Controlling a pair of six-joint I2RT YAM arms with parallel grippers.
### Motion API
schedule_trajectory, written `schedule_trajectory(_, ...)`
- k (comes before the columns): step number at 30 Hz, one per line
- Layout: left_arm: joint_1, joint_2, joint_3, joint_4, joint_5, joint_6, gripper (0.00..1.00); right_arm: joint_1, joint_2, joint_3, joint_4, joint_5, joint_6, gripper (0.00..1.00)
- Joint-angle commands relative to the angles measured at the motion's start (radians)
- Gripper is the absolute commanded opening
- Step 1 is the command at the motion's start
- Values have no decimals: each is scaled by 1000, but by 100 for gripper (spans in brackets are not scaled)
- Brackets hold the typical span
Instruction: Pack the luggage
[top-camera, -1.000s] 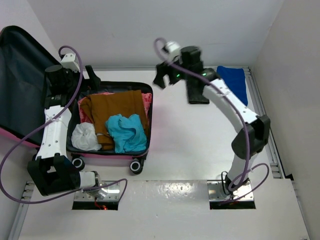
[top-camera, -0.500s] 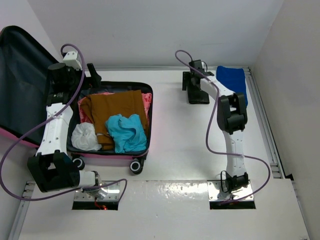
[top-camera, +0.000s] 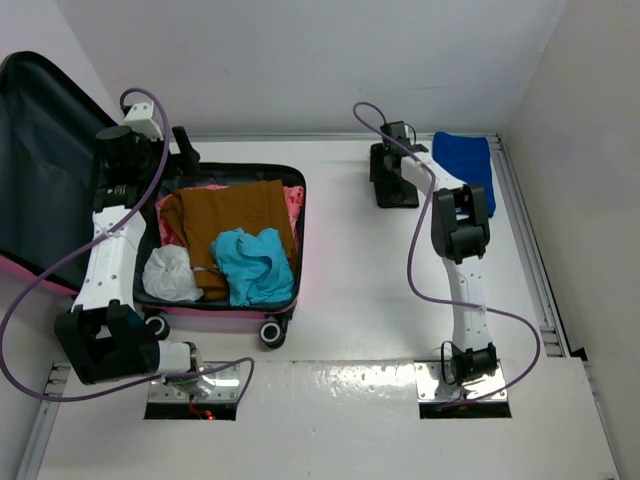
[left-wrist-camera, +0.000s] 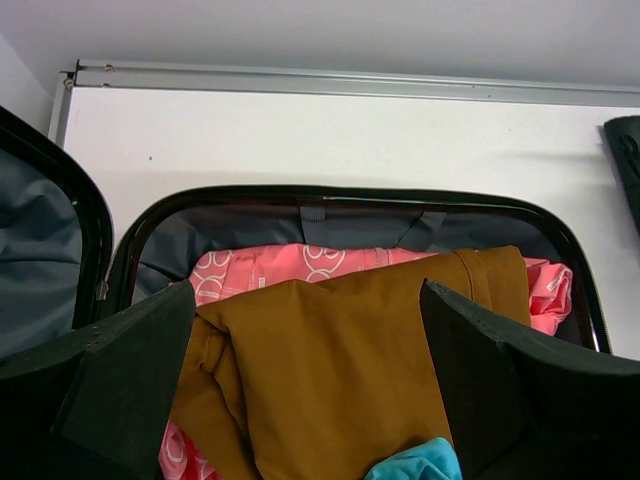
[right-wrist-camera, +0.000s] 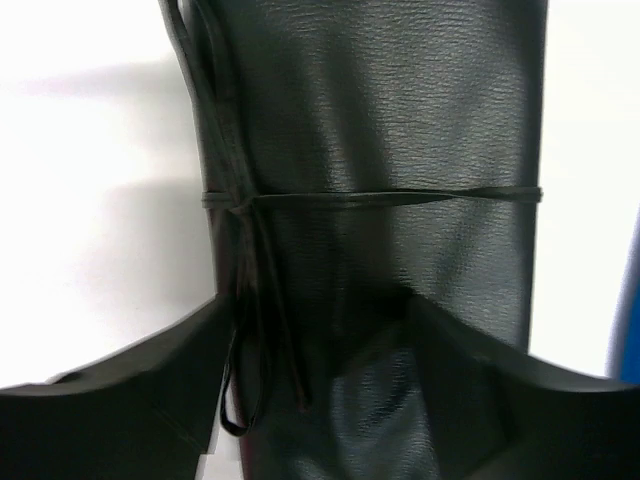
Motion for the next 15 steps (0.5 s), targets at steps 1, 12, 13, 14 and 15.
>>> schedule_trajectory(1,-1,-4,33,7,-10,3,99,16,34,22,-61,-41,-13,73)
schedule_trajectory(12,-1,6,33,7,-10,-6,99,22,21,-50,-121,-81,24,21)
schedule_trajectory(13,-1,6,33,7,-10,-6,99,20,20,-54,-126,-81,18,14)
schedule_trajectory(14,-1,6,33,7,-10,-6,99,22,8,-59,-126,-81,19,7)
schedule_trajectory(15,-1,6,33,7,-10,-6,99,20,2,-62,-129,-78,4,0)
